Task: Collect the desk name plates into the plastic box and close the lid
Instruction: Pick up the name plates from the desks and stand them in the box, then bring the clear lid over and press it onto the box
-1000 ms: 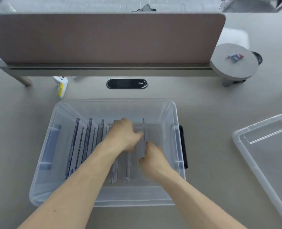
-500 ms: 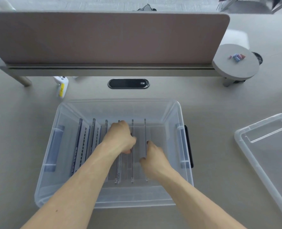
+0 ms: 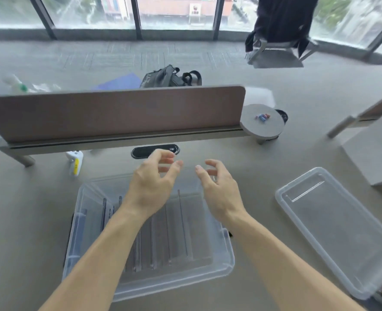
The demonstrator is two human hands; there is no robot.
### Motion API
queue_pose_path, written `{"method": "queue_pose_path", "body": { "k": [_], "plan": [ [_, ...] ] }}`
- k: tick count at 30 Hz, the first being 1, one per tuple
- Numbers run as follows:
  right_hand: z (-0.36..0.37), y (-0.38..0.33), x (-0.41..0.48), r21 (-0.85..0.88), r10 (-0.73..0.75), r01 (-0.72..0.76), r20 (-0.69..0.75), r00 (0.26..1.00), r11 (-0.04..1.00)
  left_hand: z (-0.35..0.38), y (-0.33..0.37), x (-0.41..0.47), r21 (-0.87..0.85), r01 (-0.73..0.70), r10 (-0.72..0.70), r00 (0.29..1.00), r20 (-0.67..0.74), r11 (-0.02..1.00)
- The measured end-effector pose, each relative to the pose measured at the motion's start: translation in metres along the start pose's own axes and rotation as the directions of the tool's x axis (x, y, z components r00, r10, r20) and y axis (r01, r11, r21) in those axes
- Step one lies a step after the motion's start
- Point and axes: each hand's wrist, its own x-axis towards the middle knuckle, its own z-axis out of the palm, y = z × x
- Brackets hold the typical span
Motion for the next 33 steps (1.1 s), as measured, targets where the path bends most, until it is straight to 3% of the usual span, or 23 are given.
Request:
{"method": "queue_pose_path", "body": {
  "k": [5, 8, 14, 19, 25, 33],
  "plan": [
    [-0.086, -0.022, -0.018, 0.172, 0.054, -0.011, -0.246, 0.968, 0.985, 0.026, 0.089, 0.014, -0.272, -0.085, 0.107, 0.992, 0.068, 0.959],
    [-0.146, -0.017, -0.035, 0.255, 0.089, 0.025, -0.425, 0.901, 0.967, 0.060, 0.133, 0.012, -0.292, -0.113, 0.165, 0.973, 0.161, 0.950],
    [-0.258, 0.028, -0.054, 0.362, 0.202, 0.037, -0.598, 0.776, 0.931, 0.138, 0.187, 0.002, -0.291, -0.118, 0.195, 0.948, 0.250, 0.949],
    [-0.332, 0.091, -0.049, 0.416, 0.306, -0.023, -0.628, 0.715, 0.909, 0.229, 0.210, 0.007, -0.251, 0.011, 0.084, 0.927, 0.367, 0.968],
    [-0.383, 0.203, -0.026, 0.466, 0.449, -0.172, -0.589, 0.672, 0.868, 0.344, 0.186, 0.027, -0.045, 0.128, -0.095, 0.890, 0.447, 0.991],
    [-0.390, 0.346, 0.017, 0.464, 0.651, -0.457, -0.526, 0.547, 0.759, 0.467, 0.112, 0.069, 0.208, 0.094, -0.187, 0.849, 0.495, 0.974]
  ]
}}
